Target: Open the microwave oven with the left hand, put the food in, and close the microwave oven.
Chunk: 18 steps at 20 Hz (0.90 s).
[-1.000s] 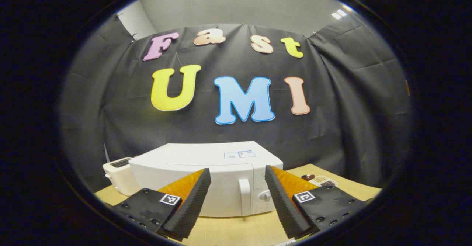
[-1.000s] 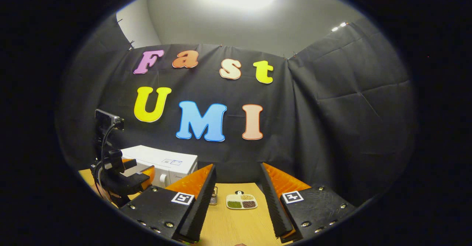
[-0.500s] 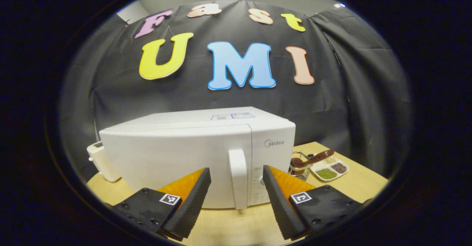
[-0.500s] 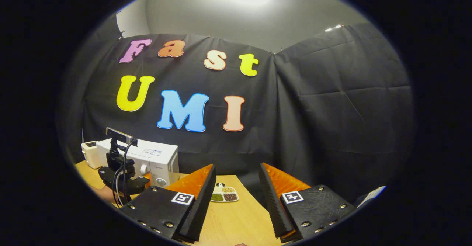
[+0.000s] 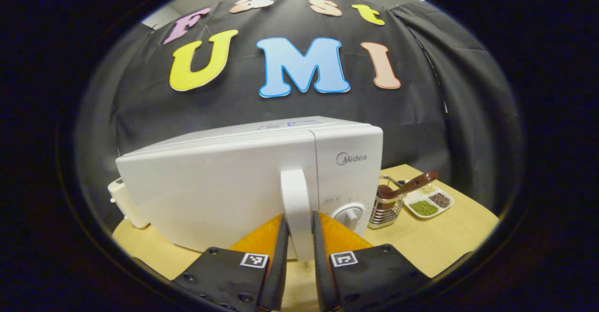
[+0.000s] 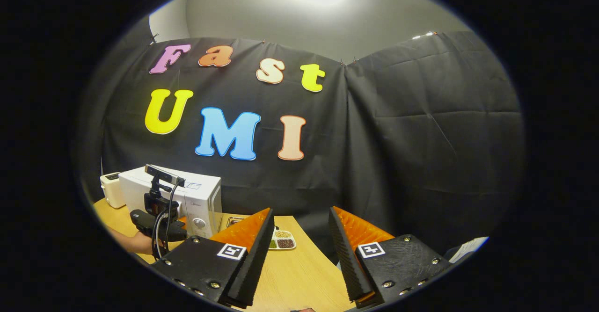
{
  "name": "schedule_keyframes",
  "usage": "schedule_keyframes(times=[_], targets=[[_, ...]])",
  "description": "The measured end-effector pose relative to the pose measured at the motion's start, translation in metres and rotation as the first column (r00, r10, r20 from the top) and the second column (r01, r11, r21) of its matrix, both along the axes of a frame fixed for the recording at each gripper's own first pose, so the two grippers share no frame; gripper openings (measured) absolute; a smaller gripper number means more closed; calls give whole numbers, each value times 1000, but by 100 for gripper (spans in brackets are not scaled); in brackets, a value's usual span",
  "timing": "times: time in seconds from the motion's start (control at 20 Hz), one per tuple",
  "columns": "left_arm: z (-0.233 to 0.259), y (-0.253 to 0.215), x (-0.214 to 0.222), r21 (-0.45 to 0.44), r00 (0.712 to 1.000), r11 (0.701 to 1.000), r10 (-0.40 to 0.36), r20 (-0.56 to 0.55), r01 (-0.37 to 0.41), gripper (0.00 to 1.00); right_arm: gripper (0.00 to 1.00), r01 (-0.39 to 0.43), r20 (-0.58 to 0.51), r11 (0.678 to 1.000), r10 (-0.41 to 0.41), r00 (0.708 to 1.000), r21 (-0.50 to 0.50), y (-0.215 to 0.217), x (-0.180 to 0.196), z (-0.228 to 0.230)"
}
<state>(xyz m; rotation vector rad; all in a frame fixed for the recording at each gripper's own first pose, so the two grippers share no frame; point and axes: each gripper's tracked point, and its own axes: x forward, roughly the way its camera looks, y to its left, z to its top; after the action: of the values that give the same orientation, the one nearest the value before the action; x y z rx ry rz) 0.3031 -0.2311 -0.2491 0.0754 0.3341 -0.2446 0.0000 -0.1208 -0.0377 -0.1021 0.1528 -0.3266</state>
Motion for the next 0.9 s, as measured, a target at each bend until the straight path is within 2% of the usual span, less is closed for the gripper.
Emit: schedule_keyframes(times=[0.15,0.3,0.4,0.5,0.65,0.9], targets=[[1,2,-2,5,1000,1000,-2,-18,2,27,72,-4,1,1000,4,1000,8,-2,-5,0],[3,3,-3,-35,999,999,-4,-36,3,15,72,-24,8,1000,24,1000,15,-2,-10,2],[-4,8,-20,-35,996,999,22,-84,-25,12,72,-30,13,1000,30,999,-1,-5,-14,3],[8,15,-41,-35,1000,999,22,-17,-22,12,72,-40,18,999,40,999,-4,-6,-18,4],[4,22,-58,-37,999,999,-11,-45,9,12,72,-85,19,996,85,996,20,-1,-17,0],[8,46,-99,-41,998,999,21,-60,-24,12,72,-202,38,977,200,979,68,22,-15,-5]])
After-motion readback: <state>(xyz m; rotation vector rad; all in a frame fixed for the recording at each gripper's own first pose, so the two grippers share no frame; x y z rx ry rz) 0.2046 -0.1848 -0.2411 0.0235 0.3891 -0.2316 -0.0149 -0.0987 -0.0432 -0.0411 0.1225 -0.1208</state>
